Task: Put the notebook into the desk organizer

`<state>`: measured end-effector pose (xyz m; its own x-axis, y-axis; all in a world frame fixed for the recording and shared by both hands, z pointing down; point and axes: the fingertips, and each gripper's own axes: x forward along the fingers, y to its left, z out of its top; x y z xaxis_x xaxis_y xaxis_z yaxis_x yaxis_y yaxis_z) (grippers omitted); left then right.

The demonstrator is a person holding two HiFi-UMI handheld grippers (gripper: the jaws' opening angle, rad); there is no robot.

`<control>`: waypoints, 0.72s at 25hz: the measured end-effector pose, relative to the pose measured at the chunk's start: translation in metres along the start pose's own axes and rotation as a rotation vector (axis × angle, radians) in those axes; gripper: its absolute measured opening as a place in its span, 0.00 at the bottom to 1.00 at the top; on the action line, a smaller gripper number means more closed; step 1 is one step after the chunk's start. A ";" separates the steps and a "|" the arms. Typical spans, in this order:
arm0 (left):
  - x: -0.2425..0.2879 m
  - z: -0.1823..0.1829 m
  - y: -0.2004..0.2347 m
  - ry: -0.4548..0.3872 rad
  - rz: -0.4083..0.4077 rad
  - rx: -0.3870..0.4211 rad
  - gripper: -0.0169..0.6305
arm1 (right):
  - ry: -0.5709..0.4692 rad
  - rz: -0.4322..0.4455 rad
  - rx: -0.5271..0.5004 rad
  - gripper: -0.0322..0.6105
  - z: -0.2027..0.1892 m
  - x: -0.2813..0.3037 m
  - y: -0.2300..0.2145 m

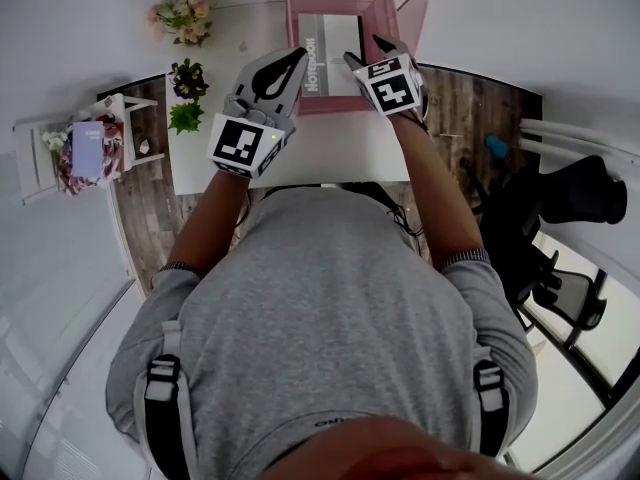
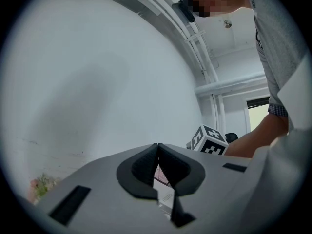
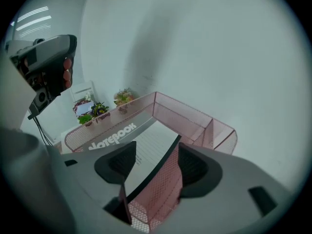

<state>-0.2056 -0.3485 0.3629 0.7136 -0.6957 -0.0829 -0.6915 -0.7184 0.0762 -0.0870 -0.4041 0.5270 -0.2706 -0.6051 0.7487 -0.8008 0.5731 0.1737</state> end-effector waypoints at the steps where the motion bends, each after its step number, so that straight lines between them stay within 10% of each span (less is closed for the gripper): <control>1: -0.001 0.000 -0.001 -0.001 -0.002 0.001 0.06 | -0.012 -0.003 0.003 0.50 0.002 -0.004 0.000; 18: -0.019 0.024 -0.038 0.001 0.071 0.068 0.06 | -0.542 0.092 -0.020 0.36 0.058 -0.145 0.026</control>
<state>-0.1957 -0.3077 0.3381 0.6627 -0.7448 -0.0786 -0.7463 -0.6655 0.0143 -0.0993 -0.3337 0.3861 -0.5799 -0.7469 0.3253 -0.7519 0.6444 0.1391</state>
